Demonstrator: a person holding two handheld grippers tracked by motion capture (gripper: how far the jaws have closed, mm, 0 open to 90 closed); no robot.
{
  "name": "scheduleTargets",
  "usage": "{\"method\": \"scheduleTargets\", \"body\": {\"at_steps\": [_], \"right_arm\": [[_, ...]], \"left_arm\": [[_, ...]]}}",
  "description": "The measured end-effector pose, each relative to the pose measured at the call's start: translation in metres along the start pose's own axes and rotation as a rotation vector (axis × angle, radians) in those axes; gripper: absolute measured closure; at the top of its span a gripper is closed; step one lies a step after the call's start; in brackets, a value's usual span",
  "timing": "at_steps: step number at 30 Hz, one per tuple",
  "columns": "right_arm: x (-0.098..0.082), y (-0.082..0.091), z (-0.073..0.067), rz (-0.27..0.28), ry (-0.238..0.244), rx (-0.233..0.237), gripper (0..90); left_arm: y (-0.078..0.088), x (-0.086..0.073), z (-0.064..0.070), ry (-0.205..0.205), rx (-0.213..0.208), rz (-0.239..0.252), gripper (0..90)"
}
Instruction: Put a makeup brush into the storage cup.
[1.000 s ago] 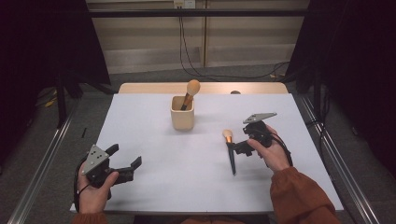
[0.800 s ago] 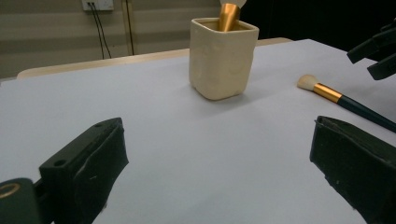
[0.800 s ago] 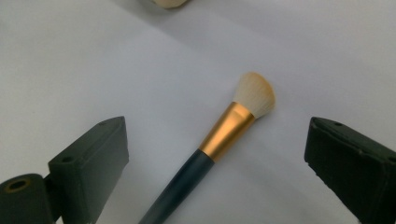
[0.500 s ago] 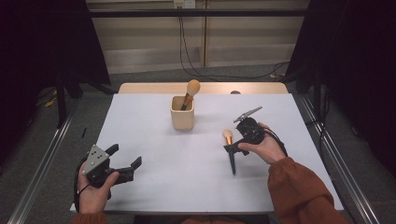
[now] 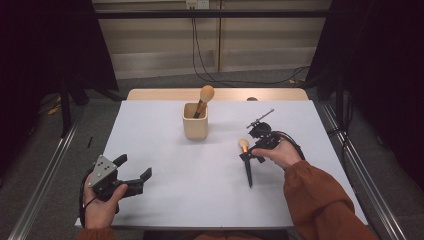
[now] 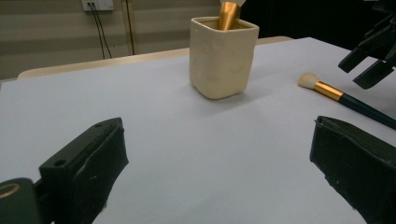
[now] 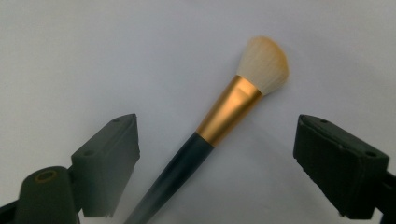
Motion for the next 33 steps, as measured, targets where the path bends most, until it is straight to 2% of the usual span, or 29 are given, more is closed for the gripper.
{"method": "scheduleTargets", "body": {"at_steps": [7, 10, 13, 17, 20, 21, 23, 24, 26, 29, 31, 33], "right_arm": [[0.003, -0.003, 0.0, -0.06, -0.048, -0.006, 14.3], [0.002, -0.006, -0.001, -0.108, -0.065, -0.003, 12.5], [0.0, -0.01, -0.001, -0.16, -0.081, -0.026, 11.5], [-0.001, -0.014, -0.003, -0.184, -0.059, -0.038, 6.1], [-0.002, -0.017, -0.005, -0.202, -0.058, -0.039, 5.7], [-0.003, -0.02, -0.006, -0.222, -0.064, -0.047, 6.5], [-0.003, -0.022, -0.007, -0.224, -0.051, -0.037, 12.6], [-0.003, -0.022, -0.007, -0.224, -0.051, -0.037, 12.6], [-0.002, -0.023, -0.009, -0.213, -0.031, -0.043, 20.3], [-0.002, -0.025, -0.01, -0.232, -0.062, -0.054, 24.6], [-0.003, -0.026, -0.009, -0.237, -0.069, -0.06, 24.4], [-0.003, -0.029, -0.008, -0.254, -0.09, -0.059, 30.0]], "left_arm": [[0.0, 0.0, 0.0, -0.002, -0.002, -0.002, 3.7], [0.0, 0.0, 0.0, -0.002, -0.002, -0.005, 3.7], [0.0, 0.0, 0.0, 0.001, -0.004, 0.0, 3.7], [0.0, 0.0, 0.0, -0.001, -0.002, -0.006, 3.7], [-0.001, -0.001, 0.0, -0.002, -0.002, -0.007, 3.7], [-0.001, -0.001, 0.0, -0.002, -0.002, -0.008, 3.7], [-0.001, -0.001, 0.0, -0.002, -0.001, -0.008, 3.7], [-0.001, -0.001, 0.0, -0.003, -0.002, -0.007, 3.7], [-0.001, -0.001, 0.0, -0.003, -0.002, -0.008, 3.7], [-0.001, -0.001, 0.0, -0.004, -0.003, -0.007, 3.7], [-0.001, -0.001, 0.0, -0.004, -0.003, -0.007, 3.7], [-0.001, -0.001, 0.001, -0.004, -0.004, -0.006, 3.7]]}}
Point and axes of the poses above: each handheld gripper's, and its own axes: y roughly backward along the jaws, x roughly out of its top, z roughly to its right, the point moved 5 cm from there along -y, roughly forward along the jaws, and after that the axes turned 5 degrees about -y, right-handed, at the moved point
